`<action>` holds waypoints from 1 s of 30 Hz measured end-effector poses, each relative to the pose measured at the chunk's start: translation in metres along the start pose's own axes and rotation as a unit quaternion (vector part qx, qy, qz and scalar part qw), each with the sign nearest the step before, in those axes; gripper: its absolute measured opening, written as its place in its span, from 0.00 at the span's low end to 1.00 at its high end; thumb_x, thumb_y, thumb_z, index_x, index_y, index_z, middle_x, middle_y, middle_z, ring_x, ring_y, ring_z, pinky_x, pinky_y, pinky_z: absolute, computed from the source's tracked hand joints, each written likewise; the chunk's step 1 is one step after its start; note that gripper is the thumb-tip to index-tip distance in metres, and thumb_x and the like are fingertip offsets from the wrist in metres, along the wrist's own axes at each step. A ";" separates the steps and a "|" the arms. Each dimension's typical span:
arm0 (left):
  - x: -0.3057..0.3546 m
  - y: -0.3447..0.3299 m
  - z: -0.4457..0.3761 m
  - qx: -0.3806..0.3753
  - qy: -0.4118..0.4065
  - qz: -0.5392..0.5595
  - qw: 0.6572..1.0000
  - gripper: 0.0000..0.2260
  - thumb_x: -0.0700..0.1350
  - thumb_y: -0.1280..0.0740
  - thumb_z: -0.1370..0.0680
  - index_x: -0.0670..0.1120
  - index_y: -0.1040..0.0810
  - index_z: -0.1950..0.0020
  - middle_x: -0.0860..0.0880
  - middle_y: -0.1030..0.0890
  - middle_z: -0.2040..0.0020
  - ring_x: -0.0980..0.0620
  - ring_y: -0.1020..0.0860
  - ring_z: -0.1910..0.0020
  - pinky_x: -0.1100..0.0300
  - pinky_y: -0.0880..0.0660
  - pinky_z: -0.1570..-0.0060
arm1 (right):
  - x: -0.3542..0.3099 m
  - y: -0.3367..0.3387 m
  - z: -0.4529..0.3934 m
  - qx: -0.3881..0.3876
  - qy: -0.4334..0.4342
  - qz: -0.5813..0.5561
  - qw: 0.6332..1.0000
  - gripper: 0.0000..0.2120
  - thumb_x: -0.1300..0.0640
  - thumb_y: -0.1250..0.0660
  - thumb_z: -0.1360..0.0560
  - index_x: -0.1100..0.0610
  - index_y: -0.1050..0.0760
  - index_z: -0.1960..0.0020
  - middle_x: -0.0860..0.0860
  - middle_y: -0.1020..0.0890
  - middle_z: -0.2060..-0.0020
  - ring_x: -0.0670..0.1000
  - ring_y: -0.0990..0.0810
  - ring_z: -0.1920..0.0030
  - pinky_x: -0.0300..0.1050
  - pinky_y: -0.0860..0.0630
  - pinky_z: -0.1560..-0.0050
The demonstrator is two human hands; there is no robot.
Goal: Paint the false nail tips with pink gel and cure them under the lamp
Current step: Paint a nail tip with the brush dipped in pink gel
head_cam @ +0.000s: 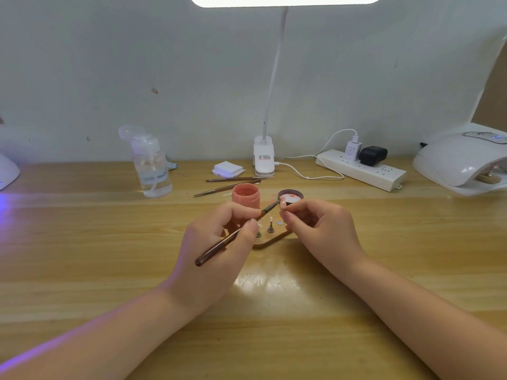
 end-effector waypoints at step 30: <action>-0.005 0.004 0.001 0.012 0.035 0.020 0.999 0.04 0.49 0.33 0.27 0.53 0.19 0.55 0.53 0.18 0.60 0.60 0.22 0.61 0.73 0.30 0.59 | -0.002 0.000 0.000 -0.001 0.014 0.019 1.000 0.04 0.59 0.27 0.27 0.56 0.16 0.53 0.49 0.16 0.65 0.47 0.17 0.63 0.45 0.21 0.56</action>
Point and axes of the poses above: each hand's wrist, its own z-axis away from the middle knuckle, its own y-axis out of the back of the hand, x = y × z, the point moved 10 cm from there along -z, towards the middle knuckle
